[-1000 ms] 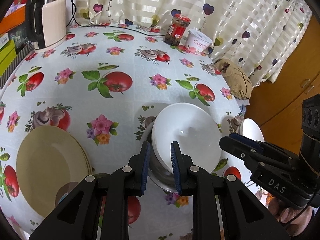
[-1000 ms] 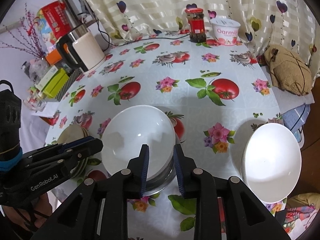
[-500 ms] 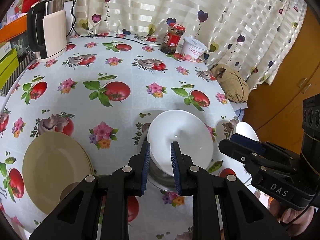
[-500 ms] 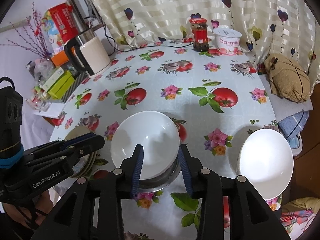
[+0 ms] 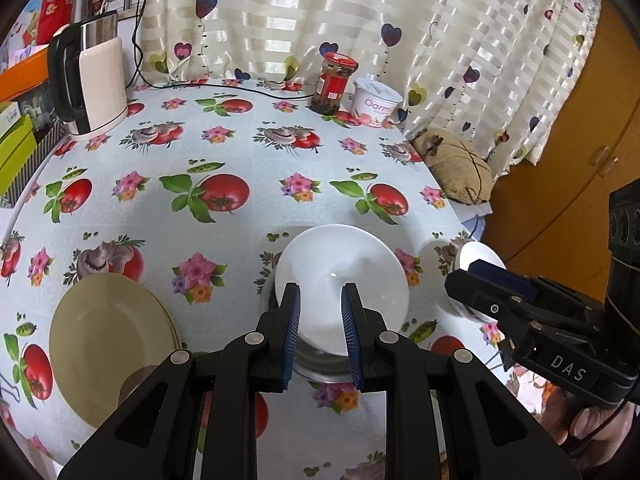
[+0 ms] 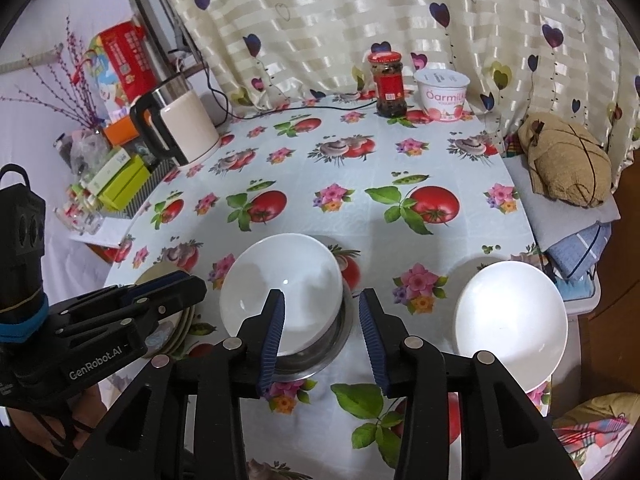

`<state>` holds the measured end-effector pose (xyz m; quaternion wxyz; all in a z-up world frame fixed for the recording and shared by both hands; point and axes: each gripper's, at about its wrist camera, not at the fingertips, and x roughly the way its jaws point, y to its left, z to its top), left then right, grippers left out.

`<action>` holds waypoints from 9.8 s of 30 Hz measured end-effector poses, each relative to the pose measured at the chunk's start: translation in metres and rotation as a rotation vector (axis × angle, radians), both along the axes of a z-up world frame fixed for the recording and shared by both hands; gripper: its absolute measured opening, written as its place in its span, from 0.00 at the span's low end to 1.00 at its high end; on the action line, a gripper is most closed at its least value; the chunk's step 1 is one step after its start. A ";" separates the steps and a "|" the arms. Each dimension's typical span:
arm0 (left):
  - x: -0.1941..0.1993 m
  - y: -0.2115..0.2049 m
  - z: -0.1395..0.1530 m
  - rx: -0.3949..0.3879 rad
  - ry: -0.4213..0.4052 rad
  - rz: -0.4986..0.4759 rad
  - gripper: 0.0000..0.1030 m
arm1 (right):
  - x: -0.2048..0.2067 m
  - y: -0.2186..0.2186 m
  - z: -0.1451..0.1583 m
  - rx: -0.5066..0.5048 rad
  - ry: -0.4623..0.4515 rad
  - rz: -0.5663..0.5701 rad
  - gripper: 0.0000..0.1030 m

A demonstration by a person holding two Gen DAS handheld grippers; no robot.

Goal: Organize plates and bowls

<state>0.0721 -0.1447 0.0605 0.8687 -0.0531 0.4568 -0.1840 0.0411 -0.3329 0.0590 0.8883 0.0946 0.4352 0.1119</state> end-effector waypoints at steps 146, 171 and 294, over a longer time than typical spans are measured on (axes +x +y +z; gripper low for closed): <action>0.017 -0.071 0.021 -0.067 0.006 -0.160 0.17 | -0.010 -0.065 0.019 -0.044 -0.047 -0.184 0.18; 0.013 -0.009 0.003 -0.034 0.059 -0.014 0.17 | 0.011 0.000 0.005 -0.031 -0.008 -0.045 0.18; 0.000 0.044 -0.012 -0.069 0.033 0.050 0.17 | -0.003 0.008 -0.010 -0.088 0.022 -0.020 0.38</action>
